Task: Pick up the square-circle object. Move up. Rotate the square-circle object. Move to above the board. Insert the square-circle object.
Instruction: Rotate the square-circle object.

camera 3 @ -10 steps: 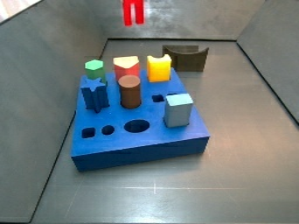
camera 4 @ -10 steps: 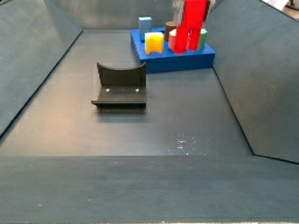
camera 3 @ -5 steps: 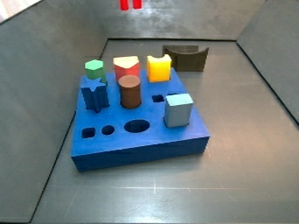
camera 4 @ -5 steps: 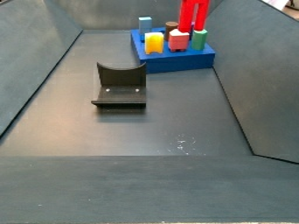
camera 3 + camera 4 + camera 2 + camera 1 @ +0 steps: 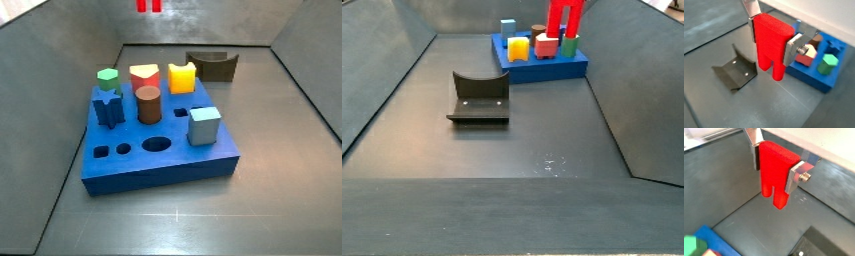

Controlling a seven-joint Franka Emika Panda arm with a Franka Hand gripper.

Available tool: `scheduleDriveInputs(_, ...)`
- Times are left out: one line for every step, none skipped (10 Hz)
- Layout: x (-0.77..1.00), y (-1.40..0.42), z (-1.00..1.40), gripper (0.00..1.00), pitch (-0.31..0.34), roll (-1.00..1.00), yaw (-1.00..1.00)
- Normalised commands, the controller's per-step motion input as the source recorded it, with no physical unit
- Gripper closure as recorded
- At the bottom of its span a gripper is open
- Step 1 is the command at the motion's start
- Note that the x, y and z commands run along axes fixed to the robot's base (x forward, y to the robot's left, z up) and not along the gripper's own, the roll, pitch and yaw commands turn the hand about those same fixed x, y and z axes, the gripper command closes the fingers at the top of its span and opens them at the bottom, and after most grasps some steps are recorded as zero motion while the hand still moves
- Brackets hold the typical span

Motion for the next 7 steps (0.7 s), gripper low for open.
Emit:
scheduleDriveInputs(0.03,0.02,0.0,1.0,0.047,-0.03,-1.0)
scheduleDriveInputs(0.04,0.01,0.0,1.0,0.05,-0.03,-1.0)
scheduleDriveInputs(0.04,0.01,0.0,1.0,0.063,-0.04,-1.0)
scheduleDriveInputs(0.04,0.01,0.0,1.0,0.074,-0.04,-1.0)
scheduleDriveInputs(0.04,0.01,0.0,1.0,0.089,-0.05,-1.0)
scheduleDriveInputs(0.04,0.01,0.0,1.0,0.102,-0.06,-1.0)
scheduleDriveInputs(0.04,0.01,0.01,1.0,0.101,-0.06,-0.61)
